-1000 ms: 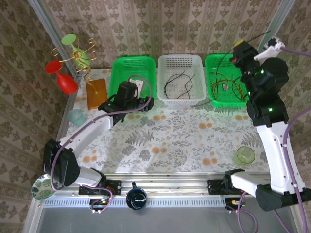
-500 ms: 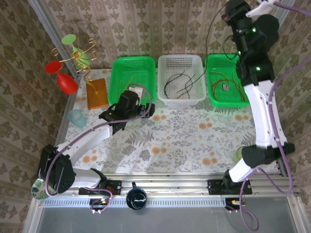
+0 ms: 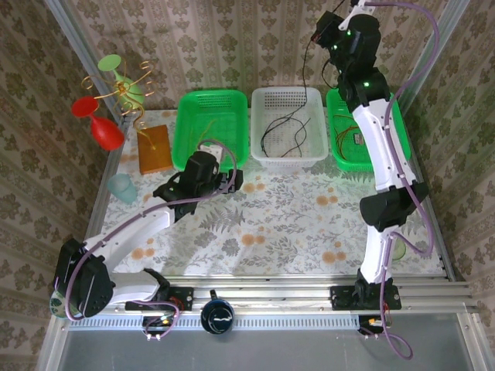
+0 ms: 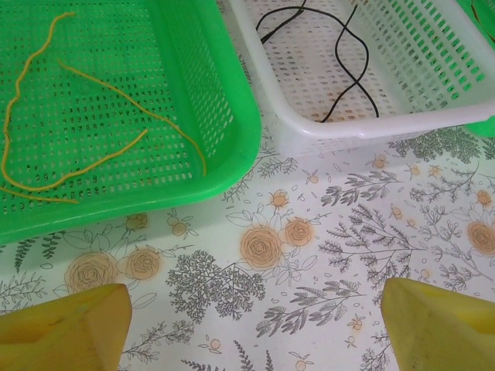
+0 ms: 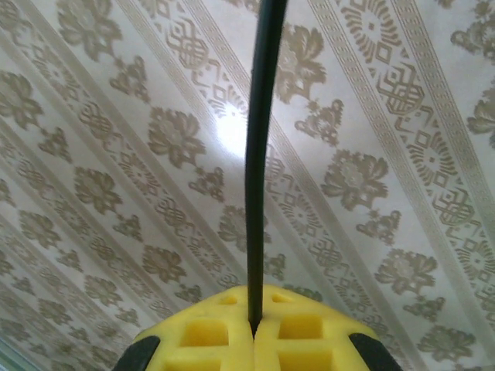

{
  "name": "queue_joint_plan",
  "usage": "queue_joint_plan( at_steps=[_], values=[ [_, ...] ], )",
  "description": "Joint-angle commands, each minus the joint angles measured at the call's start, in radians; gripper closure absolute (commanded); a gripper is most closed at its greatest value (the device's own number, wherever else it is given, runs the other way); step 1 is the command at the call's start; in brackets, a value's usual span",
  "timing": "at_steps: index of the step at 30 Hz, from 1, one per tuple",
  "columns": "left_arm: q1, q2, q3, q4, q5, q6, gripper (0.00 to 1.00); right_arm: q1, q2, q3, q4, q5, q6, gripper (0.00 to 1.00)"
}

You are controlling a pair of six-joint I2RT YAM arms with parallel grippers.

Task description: Untangle the cables

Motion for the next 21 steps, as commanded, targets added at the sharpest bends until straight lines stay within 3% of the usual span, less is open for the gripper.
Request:
queue_joint_plan(
  at_steps=[1,10,16,21],
  values=[
    [-0.009,-0.02,-0.012,0.012,-0.019,-0.019,0.15,0.004,0.055,0.03,-0.123,0.03,-0.062,1.0],
    [-0.01,-0.04,-0.025,-0.001,-0.018,-0.024,0.15,0.048,0.28,-0.203,-0.319,0.076,-0.161,1.0],
    [-0.009,-0.06,-0.04,-0.008,-0.036,-0.021,0.15,0.111,0.369,-0.201,-0.385,0.076,-0.286,1.0],
    [-0.01,-0.06,-0.043,-0.01,-0.037,-0.033,0.15,0.132,0.467,-0.116,-0.501,0.043,-0.288,1.0]
  ],
)
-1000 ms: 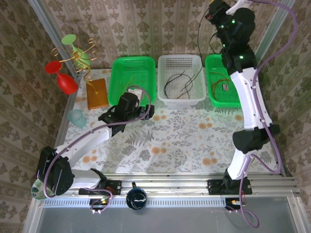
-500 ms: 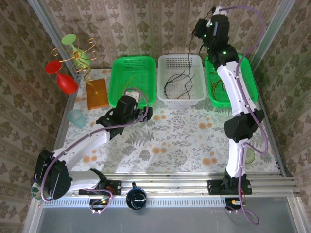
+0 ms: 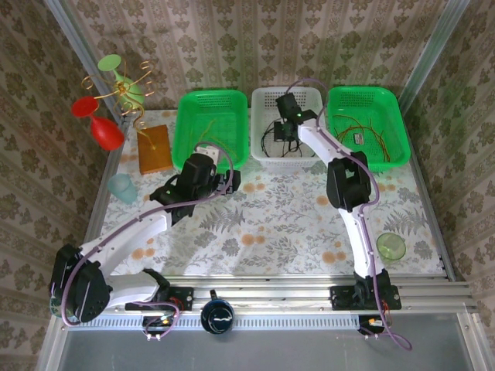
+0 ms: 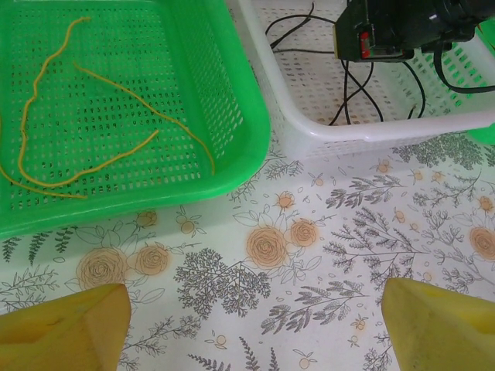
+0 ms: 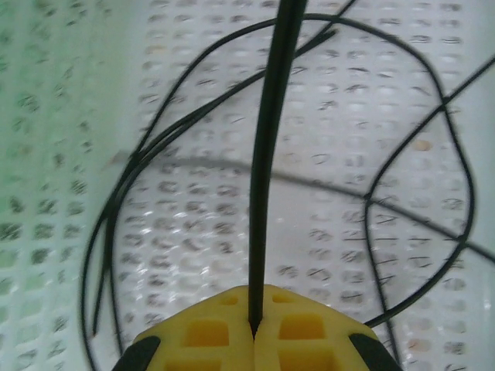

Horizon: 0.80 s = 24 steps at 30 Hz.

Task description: Untangle the cables

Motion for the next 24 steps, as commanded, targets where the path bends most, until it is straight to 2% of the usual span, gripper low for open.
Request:
queue_joint_plan(
  at_steps=[1,5,7,8,10,12,13,16,19,21,24],
  values=[
    [-0.01,-0.021,-0.018,-0.01,-0.015,-0.021,0.15,0.001,0.034,0.088,-0.091,-0.015,-0.039,1.0],
    [-0.011,-0.031,-0.016,-0.024,-0.018,-0.022,0.15,-0.002,0.016,0.091,-0.091,-0.011,-0.03,0.99],
    [-0.011,-0.039,-0.018,-0.026,-0.02,-0.016,0.15,-0.008,-0.004,0.112,-0.091,-0.013,-0.035,0.9],
    [-0.012,-0.041,-0.018,-0.027,-0.02,-0.012,0.15,-0.011,-0.012,0.127,-0.097,-0.015,-0.038,0.8],
    [-0.011,-0.05,-0.02,-0.031,-0.019,-0.004,0.15,-0.024,-0.028,0.179,-0.128,-0.03,-0.043,0.44],
    [-0.012,-0.057,-0.018,-0.04,-0.021,0.005,0.15,-0.042,-0.041,0.238,-0.172,-0.039,-0.042,0.14],
    [-0.01,-0.061,-0.017,-0.049,-0.021,0.007,0.14,-0.05,-0.053,0.261,-0.194,-0.045,-0.042,0.02],
    [-0.009,-0.08,-0.016,-0.068,-0.026,0.02,0.14,-0.066,-0.127,0.266,-0.221,-0.058,-0.052,0.0],
    [-0.004,-0.11,-0.025,-0.08,-0.033,0.035,0.13,-0.073,-0.239,0.175,-0.212,-0.061,-0.077,0.0],
    [0.006,-0.135,-0.036,-0.081,-0.031,0.046,0.12,-0.073,-0.348,0.047,-0.173,-0.064,-0.091,0.0],
    [0.038,-0.167,-0.052,-0.081,-0.019,0.063,0.11,-0.075,-0.563,-0.251,-0.023,-0.064,-0.102,0.0]
  ],
)
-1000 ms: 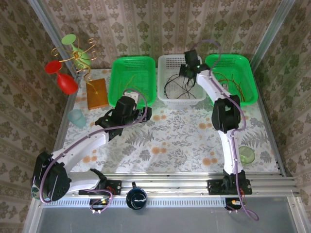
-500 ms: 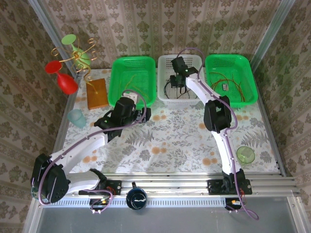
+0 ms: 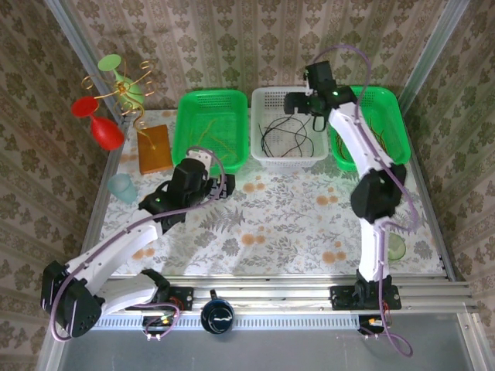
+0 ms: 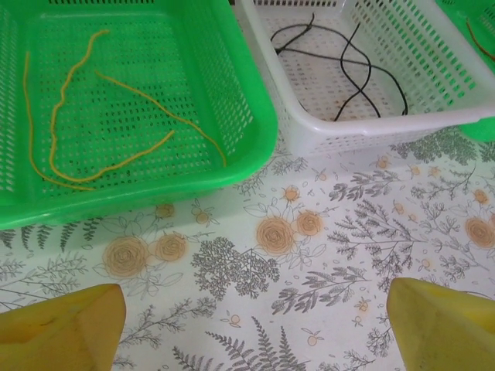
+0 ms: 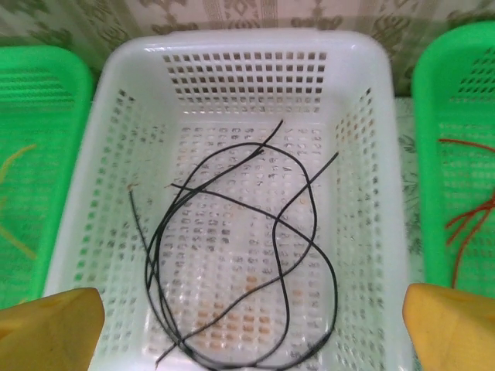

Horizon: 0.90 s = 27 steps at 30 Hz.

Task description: Untangle the cables

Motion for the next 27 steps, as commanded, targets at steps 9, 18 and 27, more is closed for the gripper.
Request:
queue_joint_plan(
  at_steps=[9,18,27],
  values=[
    [0.183,-0.147,-0.134,0.102,-0.041,0.1,0.0,-0.007,-0.806,-1.154,0.677,0.134,-0.162,0.0],
    [0.32,-0.183,-0.308,0.399,-0.082,0.396,0.0,-0.153,-0.991,-1.707,1.147,0.174,-0.142,0.0],
    [0.389,-0.053,-0.593,1.028,-0.08,0.567,0.0,-0.216,-0.713,-1.775,1.534,0.209,-0.122,0.0]
  ],
)
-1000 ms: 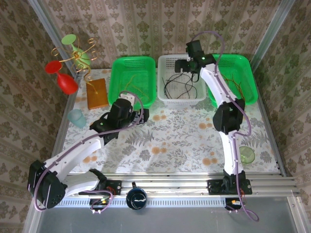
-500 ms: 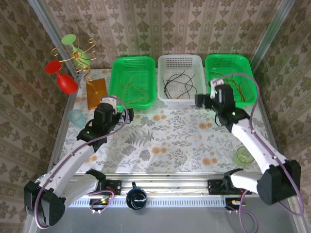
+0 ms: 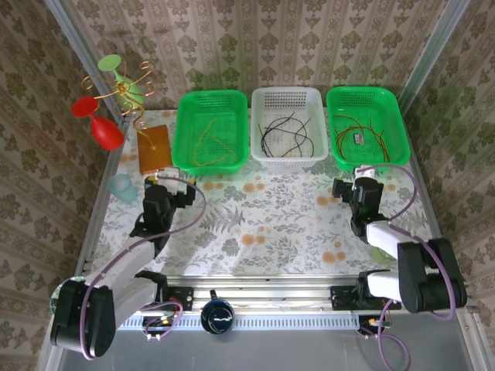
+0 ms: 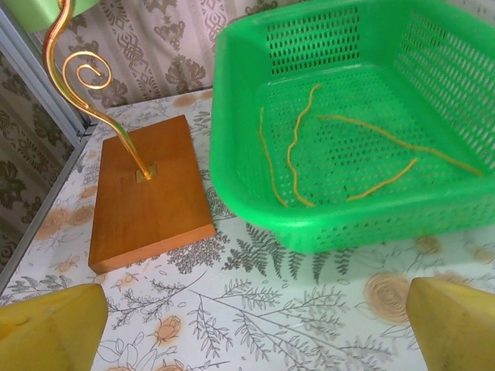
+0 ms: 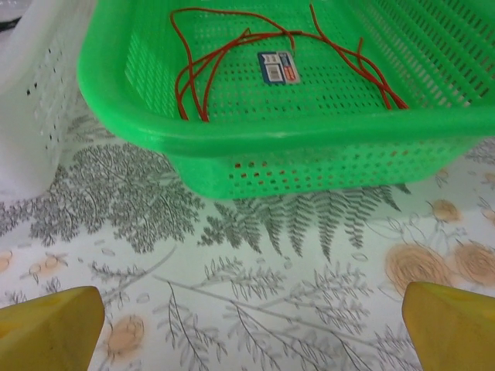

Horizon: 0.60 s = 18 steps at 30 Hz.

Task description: Untangle the cables

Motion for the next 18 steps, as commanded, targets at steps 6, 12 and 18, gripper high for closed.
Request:
queue_joint_plan(
  at_steps=[6,12,18],
  values=[
    [0.062,0.157,-0.038,0.336,0.011,0.1,0.0,-0.009,0.176,-0.023,0.387,-0.062,-0.001,0.0],
    [0.111,0.316,-0.012,0.425,0.03,0.118,0.0,-0.007,0.231,-0.016,0.417,-0.078,-0.009,0.0],
    [0.167,0.443,0.024,0.467,0.047,0.07,0.0,-0.001,0.243,0.037,0.336,-0.061,-0.011,0.0]
  ],
)
